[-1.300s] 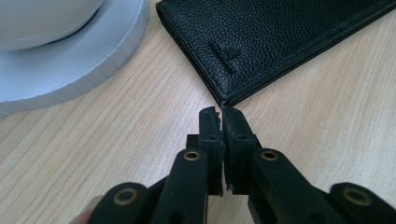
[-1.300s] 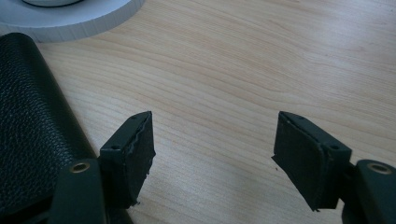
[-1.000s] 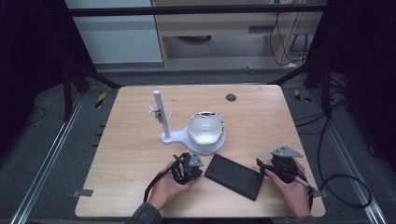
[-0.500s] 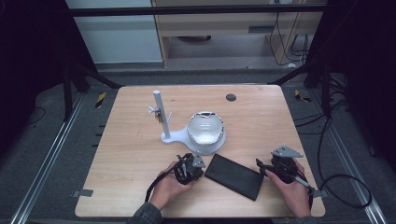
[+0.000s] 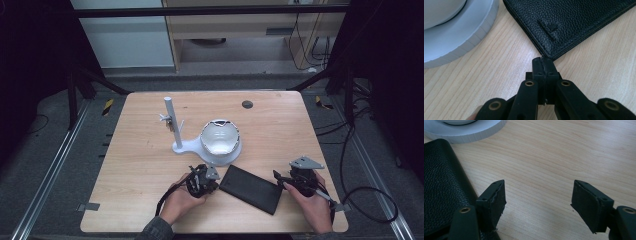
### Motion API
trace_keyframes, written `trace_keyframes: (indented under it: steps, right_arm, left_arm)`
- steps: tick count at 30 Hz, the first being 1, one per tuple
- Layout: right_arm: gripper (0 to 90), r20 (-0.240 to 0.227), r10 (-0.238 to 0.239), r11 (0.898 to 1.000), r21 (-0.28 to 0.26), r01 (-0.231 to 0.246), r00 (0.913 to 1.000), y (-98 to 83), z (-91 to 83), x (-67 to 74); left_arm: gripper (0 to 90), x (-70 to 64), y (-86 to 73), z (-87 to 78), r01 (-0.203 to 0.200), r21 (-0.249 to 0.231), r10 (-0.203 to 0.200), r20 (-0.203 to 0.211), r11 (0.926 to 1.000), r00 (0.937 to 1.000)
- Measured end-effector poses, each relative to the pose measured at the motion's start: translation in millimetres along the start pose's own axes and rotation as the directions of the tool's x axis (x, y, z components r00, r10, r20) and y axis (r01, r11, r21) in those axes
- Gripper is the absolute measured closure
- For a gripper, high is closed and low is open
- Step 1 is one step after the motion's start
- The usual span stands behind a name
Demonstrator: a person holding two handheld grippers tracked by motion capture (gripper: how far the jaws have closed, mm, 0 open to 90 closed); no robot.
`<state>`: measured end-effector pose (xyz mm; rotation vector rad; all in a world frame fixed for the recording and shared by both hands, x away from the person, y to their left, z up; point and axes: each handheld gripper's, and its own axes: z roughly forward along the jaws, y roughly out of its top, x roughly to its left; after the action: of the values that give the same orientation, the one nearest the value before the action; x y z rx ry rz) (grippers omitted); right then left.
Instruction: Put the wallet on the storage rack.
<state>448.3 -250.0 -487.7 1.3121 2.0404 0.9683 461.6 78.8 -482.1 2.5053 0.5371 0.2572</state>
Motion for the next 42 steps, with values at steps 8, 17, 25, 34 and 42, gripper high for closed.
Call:
trace_keyframes:
  steps: [8,17,25,34,42]
  right_arm:
    - [26.9,0.001,0.0,1.0,0.002,0.0,1.0,-0.4,0.3,-0.3]
    - [26.5,-0.014,-0.016,1.0,-0.007,0.016,0.9998,0.4,-2.5,2.3]
    - [20.6,-0.153,-0.08,0.997,-0.03,0.076,0.985,3.3,-15.5,29.9]
    - [9.5,-0.281,-0.166,0.986,-0.023,0.166,0.9452,3.9,-18.6,75.9]
    - [9.7,-0.266,-0.206,0.976,0.006,0.216,0.9415,7.9,-9.2,92.7]
  left_arm:
    - [89.4,-1.8,2.0,0.4,-0.034,0.017,0.034,0.016,0.9993,0.9993]
    - [89.5,2.6,0.0,-4.4,0.005,-0.03,-0.004,0.029,0.9995,0.9996]
    - [88.2,5.8,-0.1,-7.7,0.078,-0.11,-0.071,0.065,0.9909,0.9953]
    - [84.4,6.7,6.5,-4.0,0.108,-0.141,-0.097,0.081,0.9841,0.992]
    - [82.1,10.0,15.9,1.7,0.121,-0.151,-0.11,0.082,0.981,0.9906]
